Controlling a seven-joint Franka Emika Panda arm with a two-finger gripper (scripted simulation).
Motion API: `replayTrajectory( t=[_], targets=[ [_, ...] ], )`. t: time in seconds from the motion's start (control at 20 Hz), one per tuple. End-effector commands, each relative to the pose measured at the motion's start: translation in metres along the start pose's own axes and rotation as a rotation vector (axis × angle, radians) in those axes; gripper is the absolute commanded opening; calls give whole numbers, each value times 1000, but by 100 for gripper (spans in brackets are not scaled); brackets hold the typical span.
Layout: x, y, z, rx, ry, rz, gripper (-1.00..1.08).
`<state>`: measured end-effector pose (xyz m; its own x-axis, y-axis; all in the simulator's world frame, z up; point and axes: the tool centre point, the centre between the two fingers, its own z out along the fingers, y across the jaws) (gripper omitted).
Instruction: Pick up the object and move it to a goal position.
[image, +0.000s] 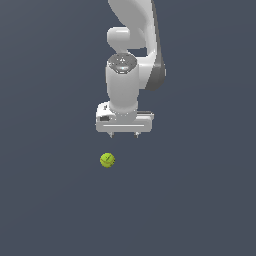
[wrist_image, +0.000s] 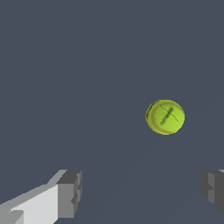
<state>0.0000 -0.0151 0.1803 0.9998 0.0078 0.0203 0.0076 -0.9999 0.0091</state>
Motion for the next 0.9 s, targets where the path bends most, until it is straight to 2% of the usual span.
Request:
replayTrajectory(
  t=[0.0, 0.45, 0.85],
  targets=[
    [0, 0, 0, 0, 0, 0, 100],
    [0, -5, -20, -13, 8, -7, 100],
    [4, 1, -12, -9, 5, 18, 100]
  ],
)
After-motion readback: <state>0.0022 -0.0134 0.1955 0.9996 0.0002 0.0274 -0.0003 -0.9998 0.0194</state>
